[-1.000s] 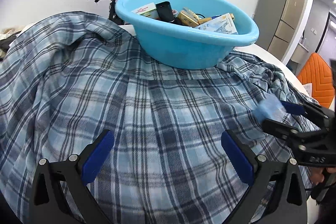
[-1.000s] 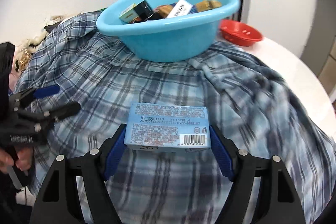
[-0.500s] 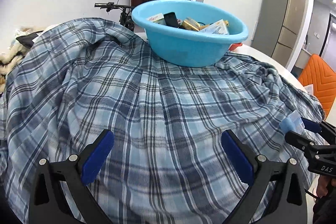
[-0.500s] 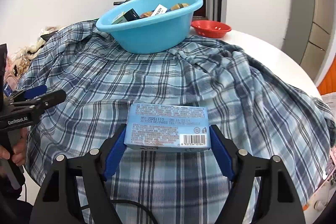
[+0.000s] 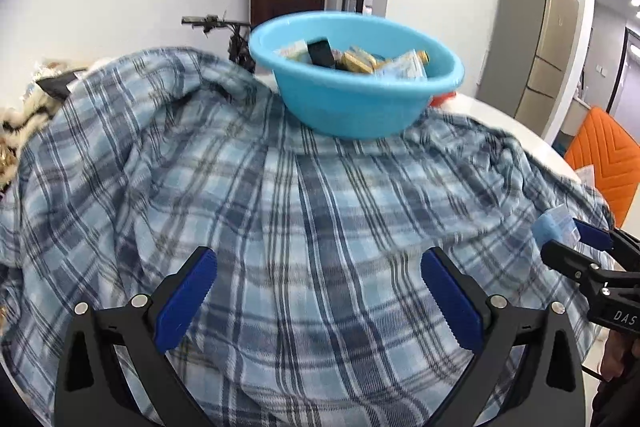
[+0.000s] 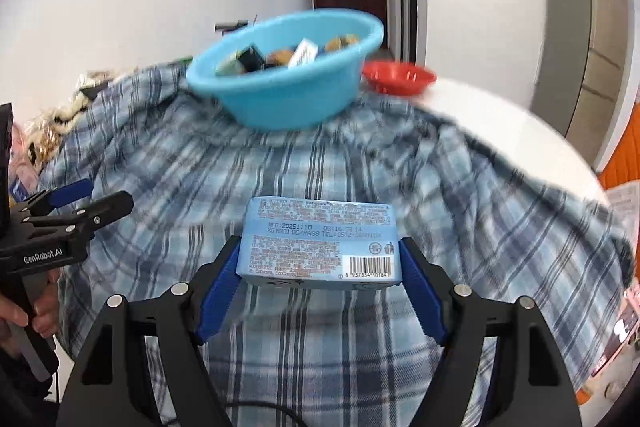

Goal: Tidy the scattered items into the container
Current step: 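Lift the light-blue box with the right gripper up over the basin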

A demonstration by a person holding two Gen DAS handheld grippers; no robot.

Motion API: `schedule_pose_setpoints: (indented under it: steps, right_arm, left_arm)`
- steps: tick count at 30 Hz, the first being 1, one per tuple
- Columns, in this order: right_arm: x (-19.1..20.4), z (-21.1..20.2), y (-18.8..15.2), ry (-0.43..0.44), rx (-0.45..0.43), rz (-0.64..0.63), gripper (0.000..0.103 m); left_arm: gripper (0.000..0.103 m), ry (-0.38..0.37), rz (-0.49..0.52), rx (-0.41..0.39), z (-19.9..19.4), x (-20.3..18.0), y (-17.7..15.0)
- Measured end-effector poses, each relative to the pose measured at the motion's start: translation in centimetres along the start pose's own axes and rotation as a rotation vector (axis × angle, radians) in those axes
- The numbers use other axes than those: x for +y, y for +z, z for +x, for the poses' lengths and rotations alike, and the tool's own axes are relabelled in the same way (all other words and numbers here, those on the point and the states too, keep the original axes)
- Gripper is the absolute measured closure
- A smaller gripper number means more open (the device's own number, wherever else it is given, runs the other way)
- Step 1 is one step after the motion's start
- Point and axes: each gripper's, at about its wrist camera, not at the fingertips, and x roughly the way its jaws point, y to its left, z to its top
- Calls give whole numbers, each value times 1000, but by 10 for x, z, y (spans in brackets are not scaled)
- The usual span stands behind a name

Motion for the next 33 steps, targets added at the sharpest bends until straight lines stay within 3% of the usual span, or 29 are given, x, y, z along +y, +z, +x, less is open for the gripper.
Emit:
schedule_pose_setpoints:
  steps: [6,16,20,23,33]
  right_arm:
    - [6,-35,36,3,-137,-34,28]
    - [19,-110,62,16,-346,-65,28]
    - [27,-128,58,34,-378,-87,28]
    - [34,-130,56,49,-382,-100,27]
    - [29,-96,79,66,-365,-63,27]
  left_arm:
    - [0,90,76,-188,-36,-11,33]
    - [0,64,85,-413,-118,-18,68]
    - [0,45,84,-433,-137,-22,64]
    - [0,40,94,-406,-140,-26,61]
    - [0,38,88,-370,-109,-25,76]
